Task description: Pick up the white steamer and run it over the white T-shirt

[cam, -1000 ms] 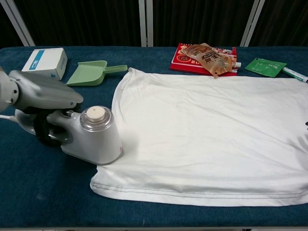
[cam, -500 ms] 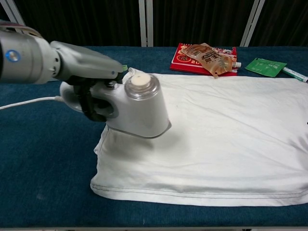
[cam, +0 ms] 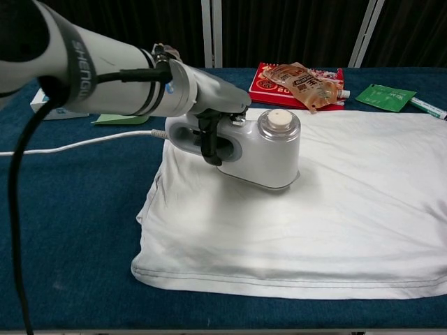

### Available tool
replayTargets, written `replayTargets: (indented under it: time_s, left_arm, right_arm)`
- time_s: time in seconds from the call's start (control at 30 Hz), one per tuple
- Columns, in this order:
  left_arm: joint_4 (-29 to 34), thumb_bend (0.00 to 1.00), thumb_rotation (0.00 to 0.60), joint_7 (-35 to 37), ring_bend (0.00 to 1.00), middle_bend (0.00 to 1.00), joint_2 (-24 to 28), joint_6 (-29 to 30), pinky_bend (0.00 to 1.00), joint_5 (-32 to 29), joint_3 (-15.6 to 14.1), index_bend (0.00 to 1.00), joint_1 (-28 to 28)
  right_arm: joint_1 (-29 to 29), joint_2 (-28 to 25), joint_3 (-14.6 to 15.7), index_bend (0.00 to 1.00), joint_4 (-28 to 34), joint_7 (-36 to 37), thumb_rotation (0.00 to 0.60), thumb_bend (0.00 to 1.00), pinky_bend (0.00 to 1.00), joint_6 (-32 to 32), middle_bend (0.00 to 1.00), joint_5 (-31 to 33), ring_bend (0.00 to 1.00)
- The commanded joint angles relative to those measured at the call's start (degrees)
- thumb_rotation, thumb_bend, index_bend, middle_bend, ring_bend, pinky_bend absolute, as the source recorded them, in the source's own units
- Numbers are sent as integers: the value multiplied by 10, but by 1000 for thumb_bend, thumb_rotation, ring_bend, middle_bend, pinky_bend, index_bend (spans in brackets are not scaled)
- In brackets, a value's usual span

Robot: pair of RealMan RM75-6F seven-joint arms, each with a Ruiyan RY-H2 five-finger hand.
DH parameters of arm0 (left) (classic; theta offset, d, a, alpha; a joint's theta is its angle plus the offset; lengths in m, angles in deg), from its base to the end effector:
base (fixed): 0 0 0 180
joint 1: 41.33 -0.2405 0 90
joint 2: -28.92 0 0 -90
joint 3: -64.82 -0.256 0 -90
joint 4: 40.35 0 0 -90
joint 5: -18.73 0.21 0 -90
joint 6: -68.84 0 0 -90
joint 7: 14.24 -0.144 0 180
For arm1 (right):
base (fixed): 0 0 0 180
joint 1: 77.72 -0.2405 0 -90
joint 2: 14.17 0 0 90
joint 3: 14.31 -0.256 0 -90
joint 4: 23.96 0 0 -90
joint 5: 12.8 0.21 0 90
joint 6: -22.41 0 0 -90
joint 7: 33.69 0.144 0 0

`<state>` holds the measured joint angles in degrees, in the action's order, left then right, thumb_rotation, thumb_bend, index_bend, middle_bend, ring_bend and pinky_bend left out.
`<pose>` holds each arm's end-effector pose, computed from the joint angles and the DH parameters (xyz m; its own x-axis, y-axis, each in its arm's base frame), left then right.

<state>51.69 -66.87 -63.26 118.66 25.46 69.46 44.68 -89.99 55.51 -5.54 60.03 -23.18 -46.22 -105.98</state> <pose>0.0137 0.3444 -0.0773 0.7708 0.3862 0.5067 0.6302 -0.5793 -0.5171 -0.3281 -0.1659 0.0746 0.3393 -0.4430 0.8298 -0.9404 -0.1823 0.2872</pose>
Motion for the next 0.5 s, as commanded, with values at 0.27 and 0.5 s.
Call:
replayTargets:
  time_s: [0.27, 0.5]
  left_arm:
    - [-113, 523, 600, -38, 708, 863, -47, -41, 654, -136, -10, 717, 33]
    - [-156, 522, 599, -9, 693, 848, -38, -54, 631, -153, -13, 717, -2]
  right_arm:
    - [1, 0, -2, 94, 1, 0, 600, 932, 168, -1, 173, 0, 52]
    - [1, 0, -2, 94, 4, -2, 600, 932, 168, 2, 173, 3, 51]
